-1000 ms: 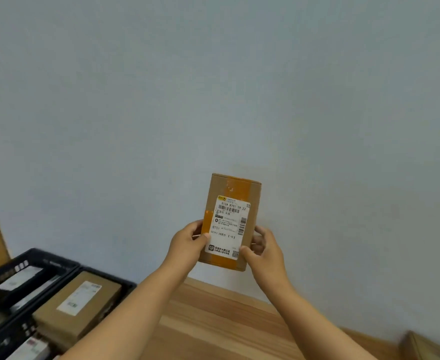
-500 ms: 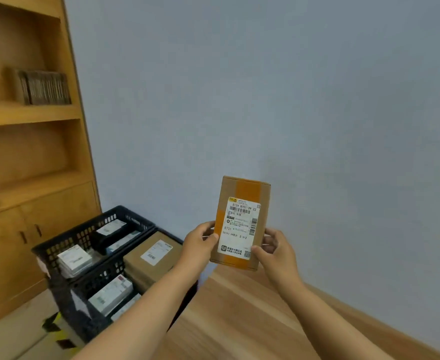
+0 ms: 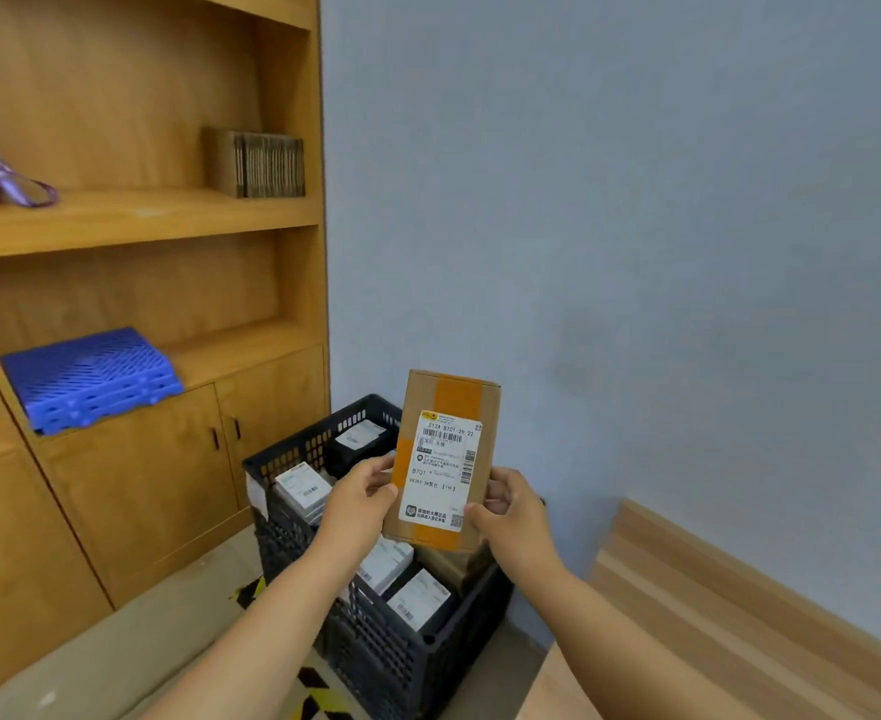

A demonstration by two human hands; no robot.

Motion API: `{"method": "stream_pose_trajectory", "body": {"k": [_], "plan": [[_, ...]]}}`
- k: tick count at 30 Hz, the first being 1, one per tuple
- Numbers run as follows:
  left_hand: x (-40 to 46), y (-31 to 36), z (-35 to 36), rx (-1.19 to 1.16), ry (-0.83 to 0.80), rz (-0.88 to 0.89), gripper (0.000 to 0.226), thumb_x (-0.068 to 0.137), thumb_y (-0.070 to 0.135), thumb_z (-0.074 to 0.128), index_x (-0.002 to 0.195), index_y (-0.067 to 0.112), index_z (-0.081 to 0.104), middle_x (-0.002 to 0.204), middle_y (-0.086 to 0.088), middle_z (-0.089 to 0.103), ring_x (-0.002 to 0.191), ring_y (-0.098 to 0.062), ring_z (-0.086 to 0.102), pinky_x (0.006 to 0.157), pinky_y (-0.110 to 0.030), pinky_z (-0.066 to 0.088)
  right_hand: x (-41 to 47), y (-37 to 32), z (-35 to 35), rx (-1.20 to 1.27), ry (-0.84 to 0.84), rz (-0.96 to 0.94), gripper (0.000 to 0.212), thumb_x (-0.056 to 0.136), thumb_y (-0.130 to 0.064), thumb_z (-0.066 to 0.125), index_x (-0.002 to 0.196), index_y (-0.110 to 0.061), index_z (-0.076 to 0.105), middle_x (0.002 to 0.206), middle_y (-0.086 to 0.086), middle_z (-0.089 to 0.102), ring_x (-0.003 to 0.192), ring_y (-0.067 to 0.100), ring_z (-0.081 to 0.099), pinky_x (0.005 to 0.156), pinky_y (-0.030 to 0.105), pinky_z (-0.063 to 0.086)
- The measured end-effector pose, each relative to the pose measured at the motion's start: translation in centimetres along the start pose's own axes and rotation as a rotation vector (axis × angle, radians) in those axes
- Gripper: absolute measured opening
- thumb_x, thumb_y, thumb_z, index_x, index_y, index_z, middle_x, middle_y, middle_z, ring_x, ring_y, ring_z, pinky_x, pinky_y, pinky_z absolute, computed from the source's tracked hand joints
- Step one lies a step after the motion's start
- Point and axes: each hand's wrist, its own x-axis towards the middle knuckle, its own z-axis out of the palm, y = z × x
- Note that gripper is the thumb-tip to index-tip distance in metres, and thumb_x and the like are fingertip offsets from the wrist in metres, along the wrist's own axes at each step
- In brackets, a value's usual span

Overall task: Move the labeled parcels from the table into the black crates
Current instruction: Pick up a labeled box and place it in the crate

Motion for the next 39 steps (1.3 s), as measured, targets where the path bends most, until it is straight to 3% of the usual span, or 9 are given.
{"method": "stream_pose_trajectory", "body": {"k": [4,10,13,15,20,25,28,34,39], "plan": [[1.8,-1.6,-4.8,-0.012,0.033,-0.024,0.035,0.096,0.008,0.048,0.127,0.022,0.053,0.111,0.007,0.059,0.104,-0.009,0.053,0.082,-0.024,0.044,1.6,-1.3,5.2,0.004,-0.042,0.009,0.037,0.087,-0.004,0.064,0.106,-0.032,0.047,0.096,-0.013,0.063,0.087,0.0,0.062,0.06,0.012,0.052],[5.4,-3.7,-8.7,0.0,0.059,-0.051,0.039,0.096,0.008,0.049,0.133,0.021,0.05,0.112,0.007,0.058,0.105,-0.009,0.051,0.083,-0.023,0.045,5.5,-1.2,10.4,0.028,-0.082,0.044,0.033,0.088,-0.005,0.063,0.108,-0.028,0.05,0.099,-0.008,0.066,0.09,0.003,0.064,0.065,0.016,0.054],[8.3,-4.5,-10.1,0.02,0.05,-0.062,0.043,0.095,0.004,0.049,0.135,0.02,0.048,0.118,0.005,0.057,0.105,-0.009,0.05,0.075,-0.016,0.046,8.6,-0.9,12.6,0.06,-0.1,0.054,0.034,0.088,-0.005,0.062,0.114,-0.023,0.05,0.1,-0.006,0.065,0.091,0.004,0.063,0.062,0.017,0.054],[11.0,-5.1,-11.0,0.044,0.055,-0.077,0.046,0.094,0.002,0.051,0.137,0.017,0.046,0.126,0.001,0.057,0.108,-0.012,0.052,0.08,-0.021,0.047,11.2,-0.5,14.2,0.087,-0.11,0.063,0.036,0.088,-0.004,0.062,0.118,-0.02,0.05,0.098,-0.005,0.066,0.09,0.004,0.064,0.062,0.016,0.054],[19.1,-5.7,-12.3,0.105,0.033,-0.095,0.052,0.09,-0.006,0.05,0.138,0.015,0.045,0.133,-0.002,0.054,0.116,-0.015,0.052,0.096,-0.029,0.044,19.4,0.4,17.4,0.112,-0.128,0.098,0.032,0.087,-0.002,0.062,0.11,-0.023,0.05,0.098,-0.003,0.067,0.094,0.013,0.066,0.08,0.033,0.057],[27.4,-5.4,-11.6,0.139,-0.003,-0.134,0.053,0.09,-0.007,0.049,0.14,0.013,0.044,0.134,-0.005,0.054,0.12,-0.019,0.051,0.099,-0.031,0.042,27.3,1.0,18.4,0.095,-0.11,0.137,0.031,0.088,-0.005,0.063,0.097,-0.031,0.048,0.098,-0.006,0.065,0.092,0.007,0.063,0.074,0.024,0.055],[31.9,-5.5,-10.9,0.121,-0.029,-0.146,0.053,0.09,-0.009,0.048,0.139,0.011,0.044,0.133,-0.008,0.054,0.113,-0.017,0.052,0.092,-0.027,0.044,31.4,1.6,18.6,0.07,-0.094,0.175,0.031,0.088,-0.008,0.064,0.109,-0.025,0.049,0.101,-0.006,0.064,0.096,0.009,0.063,0.08,0.028,0.056],[38.3,-6.8,-9.8,0.116,-0.069,-0.212,0.05,0.092,-0.004,0.05,0.139,0.012,0.044,0.13,-0.006,0.054,0.106,-0.013,0.05,0.084,-0.024,0.045,37.0,2.8,19.7,0.003,-0.036,0.242,0.031,0.089,-0.012,0.063,0.115,-0.021,0.048,0.09,-0.014,0.059,0.082,0.0,0.06,0.062,0.016,0.05],[43.5,-7.9,-9.0,0.127,-0.157,-0.235,0.044,0.092,-0.001,0.052,0.133,0.015,0.049,0.114,-0.003,0.058,0.102,-0.015,0.054,0.067,-0.015,0.044,40.6,4.1,20.4,-0.047,0.025,0.309,0.036,0.09,-0.012,0.061,0.123,-0.016,0.048,0.095,-0.013,0.058,0.091,0.009,0.061,0.064,0.018,0.052]]}}
